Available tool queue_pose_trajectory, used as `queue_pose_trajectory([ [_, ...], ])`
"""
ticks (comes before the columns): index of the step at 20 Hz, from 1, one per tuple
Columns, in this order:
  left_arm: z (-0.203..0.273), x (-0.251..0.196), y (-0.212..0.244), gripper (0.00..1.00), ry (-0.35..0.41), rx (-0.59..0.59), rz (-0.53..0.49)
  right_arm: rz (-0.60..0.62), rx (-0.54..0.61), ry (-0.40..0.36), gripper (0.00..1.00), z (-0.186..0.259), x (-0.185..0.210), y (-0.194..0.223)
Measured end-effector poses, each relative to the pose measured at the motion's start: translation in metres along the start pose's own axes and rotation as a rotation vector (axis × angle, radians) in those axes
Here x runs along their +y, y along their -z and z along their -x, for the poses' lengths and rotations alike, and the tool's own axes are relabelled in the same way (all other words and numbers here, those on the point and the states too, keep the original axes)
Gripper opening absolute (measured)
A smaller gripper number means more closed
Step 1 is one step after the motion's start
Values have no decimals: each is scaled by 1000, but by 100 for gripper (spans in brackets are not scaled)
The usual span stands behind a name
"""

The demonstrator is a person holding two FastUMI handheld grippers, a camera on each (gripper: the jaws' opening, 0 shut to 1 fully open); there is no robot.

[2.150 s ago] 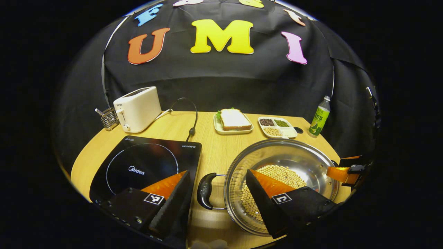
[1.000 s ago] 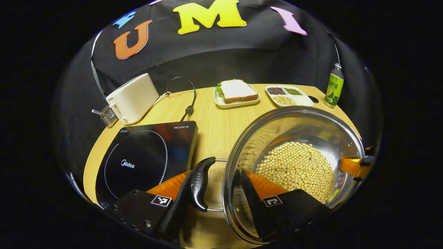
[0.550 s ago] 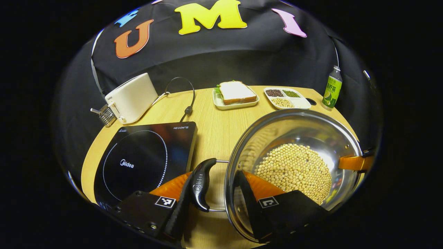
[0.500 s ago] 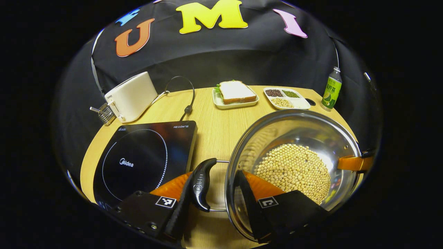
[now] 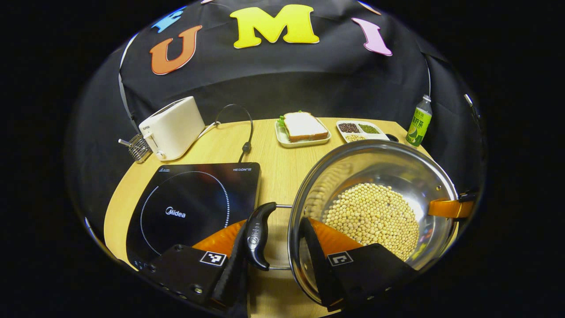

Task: First push the handle of the pot to place it horizontally, then grasp the pot with both hands and set it on the induction cooktop.

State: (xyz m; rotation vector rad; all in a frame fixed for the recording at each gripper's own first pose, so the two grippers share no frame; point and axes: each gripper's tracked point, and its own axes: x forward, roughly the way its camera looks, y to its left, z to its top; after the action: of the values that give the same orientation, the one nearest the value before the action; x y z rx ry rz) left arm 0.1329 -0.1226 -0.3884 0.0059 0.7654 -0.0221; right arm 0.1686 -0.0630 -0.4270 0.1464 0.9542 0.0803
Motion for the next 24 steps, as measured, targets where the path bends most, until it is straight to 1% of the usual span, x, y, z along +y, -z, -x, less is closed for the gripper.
queue_pose_trajectory([
  [7,25,38,-18,68,-13,-20,15,18,-25,-14,58,25,42,-11],
  [13,42,80,-28,68,-27,-34,22,22,-37,-32,58,40,88,-13],
  [18,53,120,-33,68,-44,-43,29,28,-45,-49,58,45,129,-16],
  [24,61,168,-29,68,-60,-29,44,28,-33,-63,58,42,179,-8],
])
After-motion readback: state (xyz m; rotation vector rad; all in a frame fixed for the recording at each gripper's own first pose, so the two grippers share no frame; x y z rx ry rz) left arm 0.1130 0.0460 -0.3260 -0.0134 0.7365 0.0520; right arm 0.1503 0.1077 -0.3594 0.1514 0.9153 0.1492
